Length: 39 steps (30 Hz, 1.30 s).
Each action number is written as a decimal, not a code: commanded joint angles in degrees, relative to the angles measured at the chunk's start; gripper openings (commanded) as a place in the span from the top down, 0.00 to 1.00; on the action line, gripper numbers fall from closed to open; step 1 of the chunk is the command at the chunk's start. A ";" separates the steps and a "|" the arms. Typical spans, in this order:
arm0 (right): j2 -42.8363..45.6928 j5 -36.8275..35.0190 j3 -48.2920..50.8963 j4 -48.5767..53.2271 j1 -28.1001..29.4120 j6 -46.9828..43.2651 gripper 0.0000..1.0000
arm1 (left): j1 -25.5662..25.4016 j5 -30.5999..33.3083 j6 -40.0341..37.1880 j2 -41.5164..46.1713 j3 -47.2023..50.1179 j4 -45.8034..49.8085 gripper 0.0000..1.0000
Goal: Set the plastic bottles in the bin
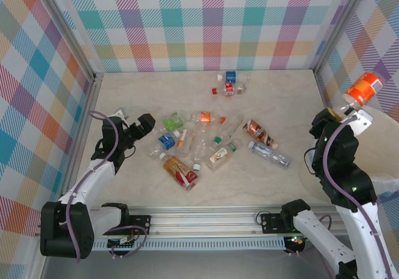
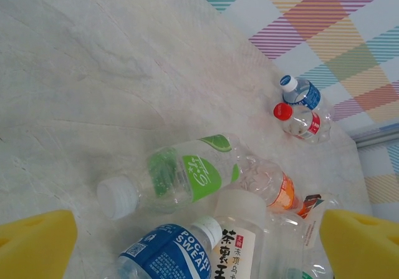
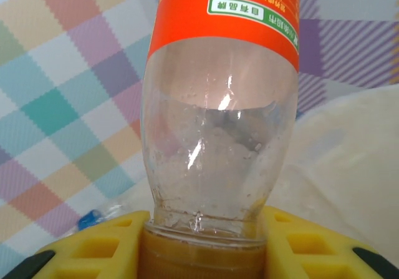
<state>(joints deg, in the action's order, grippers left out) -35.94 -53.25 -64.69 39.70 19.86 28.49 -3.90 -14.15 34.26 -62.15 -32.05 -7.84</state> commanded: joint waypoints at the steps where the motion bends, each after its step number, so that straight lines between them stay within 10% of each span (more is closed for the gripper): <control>1: 1.93 -10.27 1.91 5.94 0.00 1.29 0.72 | -0.49 -1.32 1.82 1.59 -0.72 -1.19 0.00; 23: 5.52 -5.50 6.55 0.47 -0.03 7.98 0.24 | -0.86 -0.27 4.08 2.30 -1.52 3.63 0.00; 33: -4.30 40.49 6.81 -12.07 0.00 -14.45 0.17 | -0.89 0.51 4.84 1.38 -1.96 4.23 0.00; 39: -18.98 44.89 5.88 -3.32 0.18 -21.86 0.13 | -0.88 1.01 6.46 0.77 -1.84 4.97 0.00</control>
<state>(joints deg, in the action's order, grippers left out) -51.48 -15.14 -59.35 31.77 19.94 13.67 -4.05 -13.89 39.31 -61.32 -32.10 -4.25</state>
